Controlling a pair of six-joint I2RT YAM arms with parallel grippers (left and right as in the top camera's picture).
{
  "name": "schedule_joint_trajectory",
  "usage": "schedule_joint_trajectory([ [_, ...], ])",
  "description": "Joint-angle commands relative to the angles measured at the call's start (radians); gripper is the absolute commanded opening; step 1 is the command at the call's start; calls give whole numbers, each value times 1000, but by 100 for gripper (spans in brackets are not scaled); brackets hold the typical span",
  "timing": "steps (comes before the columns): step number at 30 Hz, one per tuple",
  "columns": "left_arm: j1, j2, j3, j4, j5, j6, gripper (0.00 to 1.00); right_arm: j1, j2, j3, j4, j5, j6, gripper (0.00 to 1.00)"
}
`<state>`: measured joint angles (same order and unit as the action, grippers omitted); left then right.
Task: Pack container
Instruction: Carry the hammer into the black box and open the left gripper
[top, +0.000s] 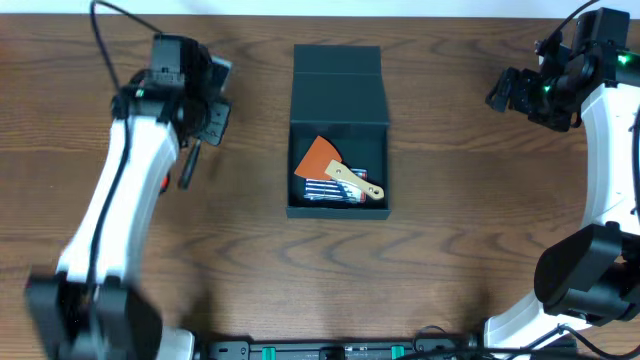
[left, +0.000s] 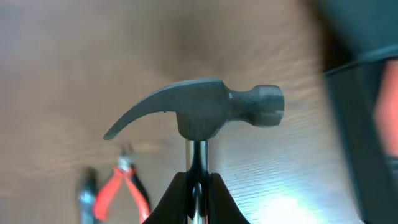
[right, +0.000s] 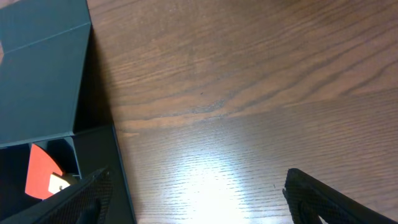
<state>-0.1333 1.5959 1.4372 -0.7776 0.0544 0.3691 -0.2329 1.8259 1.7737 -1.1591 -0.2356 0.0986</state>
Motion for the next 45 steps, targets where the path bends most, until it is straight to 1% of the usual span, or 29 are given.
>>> schedule_joint_trajectory([
  [1, -103, -113, 24, 0, 5, 195, 6, -1, 6, -3, 2, -8, -10, 90],
  [3, -174, -151, 24, 2, -2, 257, 6, -1, 6, -3, 3, -8, -10, 90],
  [4, -209, -161, 24, 5, -16, 269, 6, -1, 6, -3, 3, -8, -10, 89],
  [8, -354, -154, 23, 9, -78, 275, 6, -1, 6, -3, 3, -9, -10, 90],
  [11, -436, -108, 23, 25, -78, 306, 6, -1, 6, -3, 3, -8, -10, 89],
  [15, -510, -24, 23, 88, -93, 317, 6, -1, 6, -3, 2, -9, -10, 89],
  [18, -557, 48, 23, 122, -93, 370, 6, -1, 6, -3, 2, -9, -10, 89],
  [20, -578, 95, 23, 138, -97, 400, 6, -1, 6, -3, -2, -9, -10, 89],
  [24, -592, 187, 23, 175, -163, 406, 6, -1, 6, -3, -12, -9, -10, 88],
  [27, -591, 244, 23, 208, -168, 418, 6, -1, 6, -3, -15, -9, -10, 88],
  [29, -591, 275, 23, 235, -169, 455, 6, -1, 6, -3, -16, -8, -10, 88],
  [32, -591, 307, 23, 280, -168, 499, 6, -1, 6, -3, -16, -8, -10, 88],
  [35, -591, 336, 23, 323, -168, 499, 6, -1, 6, -3, -15, -8, -10, 88],
  [42, -591, 370, 23, 340, -169, 499, 6, -1, 5, -3, -15, -8, -10, 88],
  [43, -590, 370, 23, 349, -172, 499, 7, -1, 6, -3, -15, -8, -10, 88],
  [44, -590, 370, 23, 355, -173, 499, 15, -1, 6, -3, -15, -8, -10, 88],
  [45, -590, 370, 23, 366, -180, 498, 32, -1, 6, -3, -16, -8, -10, 87],
])
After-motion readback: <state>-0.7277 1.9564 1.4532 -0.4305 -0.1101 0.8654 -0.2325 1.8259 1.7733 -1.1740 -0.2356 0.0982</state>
